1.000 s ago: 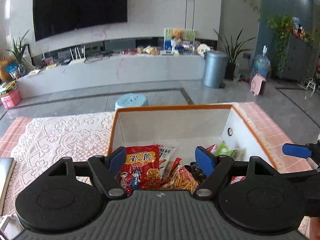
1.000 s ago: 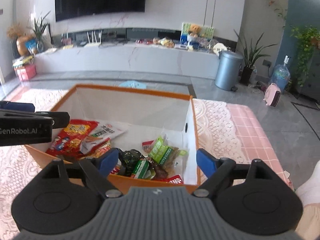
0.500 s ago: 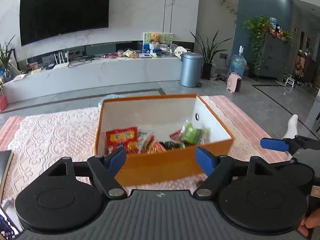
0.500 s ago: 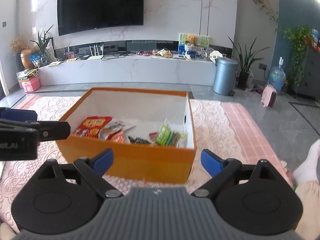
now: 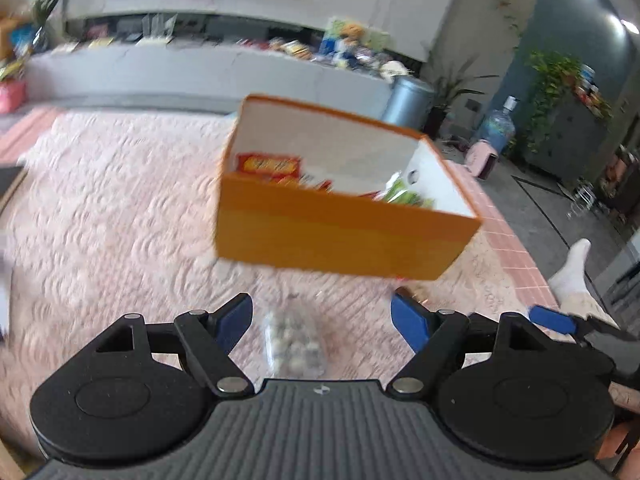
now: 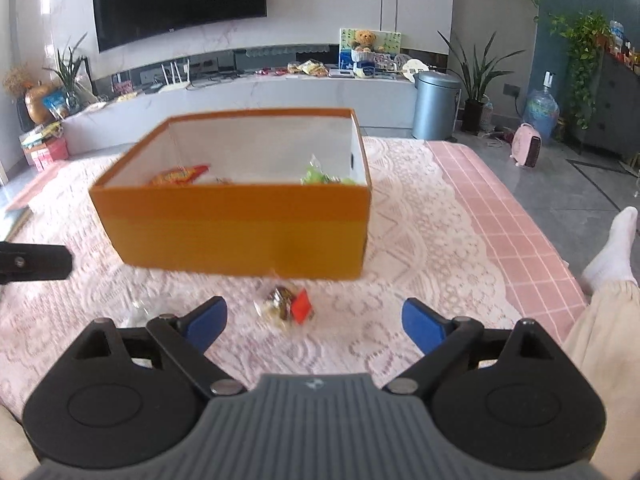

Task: Organize snacks
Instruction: 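Withdraw both open tools from the box toward the two remaining bags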

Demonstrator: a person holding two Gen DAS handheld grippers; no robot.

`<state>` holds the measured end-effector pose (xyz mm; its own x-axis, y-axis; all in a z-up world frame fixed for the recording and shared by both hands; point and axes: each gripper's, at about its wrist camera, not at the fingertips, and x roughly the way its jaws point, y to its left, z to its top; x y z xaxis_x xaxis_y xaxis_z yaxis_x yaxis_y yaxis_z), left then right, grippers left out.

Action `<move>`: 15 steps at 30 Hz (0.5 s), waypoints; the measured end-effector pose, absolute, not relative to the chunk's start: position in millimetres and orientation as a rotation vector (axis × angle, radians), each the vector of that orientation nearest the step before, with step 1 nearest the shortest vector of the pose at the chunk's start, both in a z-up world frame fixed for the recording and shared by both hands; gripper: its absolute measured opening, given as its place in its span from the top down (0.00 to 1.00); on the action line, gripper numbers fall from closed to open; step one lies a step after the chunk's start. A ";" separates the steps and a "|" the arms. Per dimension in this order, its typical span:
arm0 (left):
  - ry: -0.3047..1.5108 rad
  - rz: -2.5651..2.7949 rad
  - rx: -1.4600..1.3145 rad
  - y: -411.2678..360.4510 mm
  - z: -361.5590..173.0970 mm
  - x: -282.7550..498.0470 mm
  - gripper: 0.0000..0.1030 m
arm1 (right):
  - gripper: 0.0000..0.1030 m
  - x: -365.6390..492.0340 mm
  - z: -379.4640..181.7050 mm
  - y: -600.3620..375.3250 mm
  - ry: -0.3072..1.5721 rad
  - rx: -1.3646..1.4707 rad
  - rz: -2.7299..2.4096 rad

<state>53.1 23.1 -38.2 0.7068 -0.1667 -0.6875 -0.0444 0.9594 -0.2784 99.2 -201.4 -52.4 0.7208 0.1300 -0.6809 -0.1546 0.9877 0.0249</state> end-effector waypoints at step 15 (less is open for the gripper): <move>0.923 -0.100 -0.233 6.9 -90.4 73.7 0.10 | 0.11 103.3 -93.9 -194.5 0.784 -0.108 0.193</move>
<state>73.7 6.9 -90.4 0.6013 -0.1850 -0.7773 -0.0144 0.9702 -0.2420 103.3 -194.5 -93.9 0.6918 0.1325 -0.7098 -0.2124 0.9769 -0.0246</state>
